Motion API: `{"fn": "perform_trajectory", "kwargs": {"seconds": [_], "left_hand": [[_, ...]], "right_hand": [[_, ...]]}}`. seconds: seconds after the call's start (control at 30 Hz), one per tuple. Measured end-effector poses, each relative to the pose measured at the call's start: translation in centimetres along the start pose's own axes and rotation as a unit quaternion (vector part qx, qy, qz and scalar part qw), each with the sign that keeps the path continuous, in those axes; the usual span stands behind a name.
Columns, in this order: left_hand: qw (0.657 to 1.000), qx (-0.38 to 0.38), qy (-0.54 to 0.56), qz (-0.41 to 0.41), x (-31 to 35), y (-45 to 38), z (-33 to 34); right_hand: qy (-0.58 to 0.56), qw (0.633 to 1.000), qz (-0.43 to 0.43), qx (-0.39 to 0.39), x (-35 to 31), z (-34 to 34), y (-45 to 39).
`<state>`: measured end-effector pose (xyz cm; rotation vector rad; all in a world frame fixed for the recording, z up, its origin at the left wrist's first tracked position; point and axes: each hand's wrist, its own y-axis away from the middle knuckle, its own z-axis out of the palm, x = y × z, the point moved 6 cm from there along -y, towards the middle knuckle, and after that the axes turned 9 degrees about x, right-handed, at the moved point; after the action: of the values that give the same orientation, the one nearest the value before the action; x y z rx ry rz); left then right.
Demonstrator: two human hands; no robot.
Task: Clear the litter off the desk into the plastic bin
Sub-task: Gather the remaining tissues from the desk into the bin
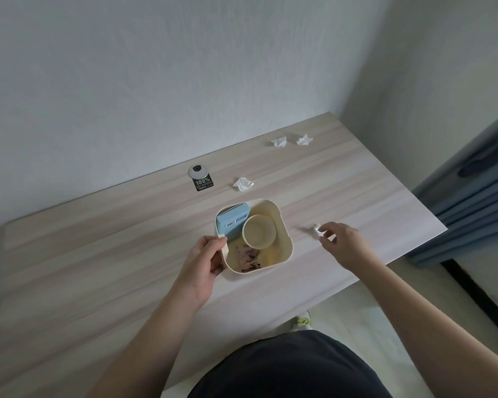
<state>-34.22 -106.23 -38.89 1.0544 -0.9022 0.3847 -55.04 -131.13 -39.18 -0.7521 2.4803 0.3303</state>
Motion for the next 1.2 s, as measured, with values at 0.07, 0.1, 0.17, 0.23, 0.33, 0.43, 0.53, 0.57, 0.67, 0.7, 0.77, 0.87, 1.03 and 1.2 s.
{"fn": "perform_trajectory", "kwargs": {"seconds": [0.07, 0.1, 0.17, 0.23, 0.33, 0.43, 0.53, 0.57, 0.67, 0.7, 0.77, 0.87, 1.03, 1.2], "left_hand": [[1.0, 0.013, 0.01, -0.011, -0.9, -0.2, 1.1], [1.0, 0.021, 0.012, -0.017, -1.2, -0.3, 1.6], [0.999, 0.035, 0.013, -0.026, -1.6, -0.9, 2.7], [0.998, 0.056, 0.022, -0.031, -2.0, -1.6, 3.5], [0.995, 0.093, 0.037, -0.022, -2.2, -2.5, 4.9], [0.993, 0.121, -0.003, 0.005, -2.1, -2.5, 6.6], [0.988, 0.133, -0.062, 0.044, -1.9, -2.2, 8.5], [0.987, 0.136, -0.07, 0.053, -1.7, -2.0, 9.1], [0.983, 0.15, -0.073, 0.07, -1.1, -1.4, 10.8], [0.983, 0.157, -0.066, 0.07, -1.1, -1.2, 11.2], [0.982, 0.176, -0.03, 0.06, -1.2, -1.3, 11.7], [0.978, 0.205, 0.027, 0.03, -1.8, -1.7, 11.7], [0.978, 0.203, 0.047, 0.026, -2.1, -1.9, 11.3], [0.975, 0.207, 0.066, 0.042, -1.2, -1.8, 9.8]], "right_hand": [[0.01, 0.999, -0.005, -0.042, 0.9, 1.5, -1.1], [0.015, 0.998, -0.008, -0.066, 1.4, 2.1, -1.6], [0.03, 0.994, -0.015, -0.1, 2.7, 3.1, -2.8], [0.052, 0.991, -0.026, -0.121, 3.9, 4.0, -4.1], [0.147, 0.976, -0.074, -0.144, 5.8, 5.5, -6.3], [0.207, 0.957, -0.1, -0.176, 7.5, 7.1, -7.9], [0.18, 0.96, -0.108, -0.185, 8.4, 7.9, -9.1], [0.175, 0.958, -0.12, -0.193, 8.6, 8.1, -9.5], [0.135, 0.958, -0.104, -0.231, 9.2, 8.0, -10.4], [0.111, 0.962, -0.084, -0.236, 9.4, 7.6, -10.8], [0.055, 0.969, -0.06, -0.233, 9.5, 6.8, -11.7], [-0.013, 0.974, -0.059, -0.216, 8.5, 5.1, -13.2], [-0.104, 0.977, -0.065, -0.175, 5.7, 3.2, -15.9], [-0.15, 0.974, -0.102, -0.137, 1.6, 2.5, -18.6]]}}
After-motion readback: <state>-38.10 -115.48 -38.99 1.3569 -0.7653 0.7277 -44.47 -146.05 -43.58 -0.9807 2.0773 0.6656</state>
